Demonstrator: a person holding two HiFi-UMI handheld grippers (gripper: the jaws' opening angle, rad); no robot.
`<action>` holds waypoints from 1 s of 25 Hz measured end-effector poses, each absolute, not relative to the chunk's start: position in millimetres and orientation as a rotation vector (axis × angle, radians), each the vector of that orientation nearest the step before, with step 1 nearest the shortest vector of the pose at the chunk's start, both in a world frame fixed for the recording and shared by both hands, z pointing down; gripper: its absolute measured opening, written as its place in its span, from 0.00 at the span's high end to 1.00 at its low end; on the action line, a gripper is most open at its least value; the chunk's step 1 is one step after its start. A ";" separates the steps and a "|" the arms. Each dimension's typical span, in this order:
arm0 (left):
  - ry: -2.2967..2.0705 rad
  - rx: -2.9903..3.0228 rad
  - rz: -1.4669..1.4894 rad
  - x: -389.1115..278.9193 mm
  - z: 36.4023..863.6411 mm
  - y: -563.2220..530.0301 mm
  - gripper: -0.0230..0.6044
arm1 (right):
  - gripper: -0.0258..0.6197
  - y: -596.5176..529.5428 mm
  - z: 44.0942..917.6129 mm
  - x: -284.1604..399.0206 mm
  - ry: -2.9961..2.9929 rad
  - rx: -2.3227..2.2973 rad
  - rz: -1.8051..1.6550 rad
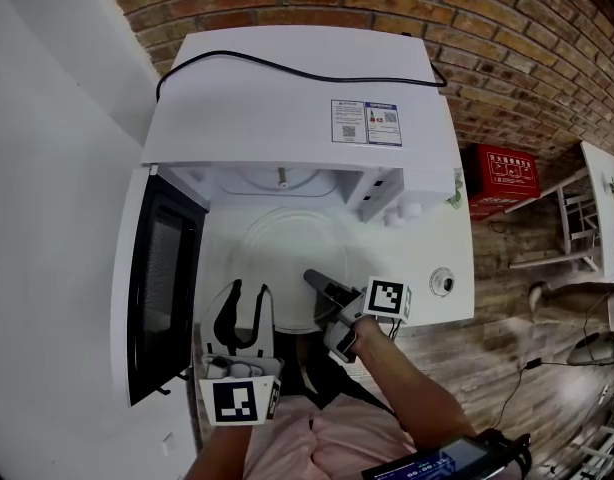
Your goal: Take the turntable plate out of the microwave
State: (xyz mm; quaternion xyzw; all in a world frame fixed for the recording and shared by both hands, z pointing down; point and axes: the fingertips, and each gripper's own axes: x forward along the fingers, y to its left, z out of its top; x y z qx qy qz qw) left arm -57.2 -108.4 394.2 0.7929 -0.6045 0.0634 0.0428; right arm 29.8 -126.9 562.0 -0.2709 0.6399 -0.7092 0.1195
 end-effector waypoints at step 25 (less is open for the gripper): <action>-1.843 2.436 0.204 -57.4 392.9 -114.2 0.73 | 0.90 -124.3 563.8 30.5 1.853 -0.821 -2.095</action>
